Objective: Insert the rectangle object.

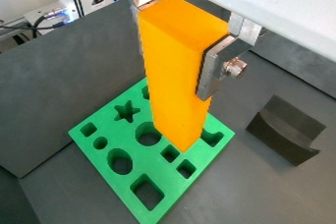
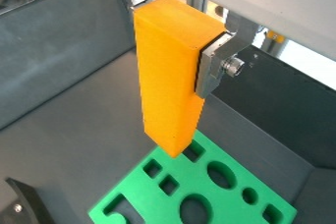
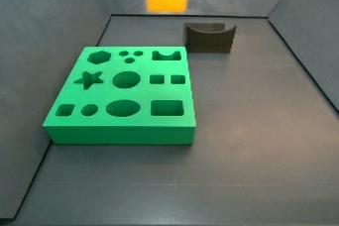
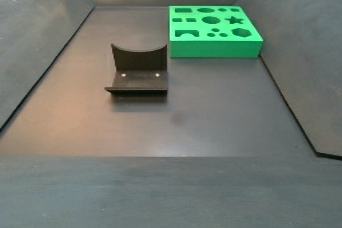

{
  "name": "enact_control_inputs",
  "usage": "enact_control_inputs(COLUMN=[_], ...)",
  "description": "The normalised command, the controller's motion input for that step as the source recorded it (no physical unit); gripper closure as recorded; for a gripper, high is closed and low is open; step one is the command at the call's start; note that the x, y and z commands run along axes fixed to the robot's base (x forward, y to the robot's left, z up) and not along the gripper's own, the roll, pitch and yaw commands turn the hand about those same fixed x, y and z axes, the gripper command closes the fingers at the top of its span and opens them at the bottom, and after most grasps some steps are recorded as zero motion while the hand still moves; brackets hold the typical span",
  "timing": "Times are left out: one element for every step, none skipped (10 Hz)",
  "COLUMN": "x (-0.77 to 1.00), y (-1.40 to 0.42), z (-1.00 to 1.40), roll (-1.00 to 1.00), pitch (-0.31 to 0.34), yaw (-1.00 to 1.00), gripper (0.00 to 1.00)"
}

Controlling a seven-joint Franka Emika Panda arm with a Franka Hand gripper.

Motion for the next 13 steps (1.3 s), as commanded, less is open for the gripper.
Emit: enact_control_inputs(x=[-0.55, -0.36, -0.3, -0.28, -0.43, -0.3, -0.23, -0.03, 0.51, 0.65, 0.69, 0.73, 0.77], y=[-0.11, -0.03, 0.0, 0.0, 0.02, 0.0, 0.0, -0.13, -0.42, -0.43, -0.31, -0.23, -0.17], z=[-0.99, -0.83, -0.61, -0.54, -0.41, -0.39, -0.51, -0.68, -0.57, -0.41, -0.24, -0.17, -0.13], roll=[-0.04, -0.04, -0.07, -0.09, -0.07, -0.1, -0.06, -0.05, -0.11, -0.05, -0.06, 0.0, 0.02], pitch=[-0.016, 0.0, 0.0, 0.0, -0.054, -0.07, -0.053, -0.036, 0.0, 0.017, 0.029, 0.056, 0.11], yaw=[0.0, 0.0, 0.0, 0.0, 0.0, 0.03, 0.03, 0.0, -0.18, -0.25, -0.26, -0.2, -0.13], gripper=[1.0, 1.0, 1.0, 1.0, 1.0, 1.0, 1.0, 1.0, 1.0, 1.0, 1.0, 1.0, 1.0])
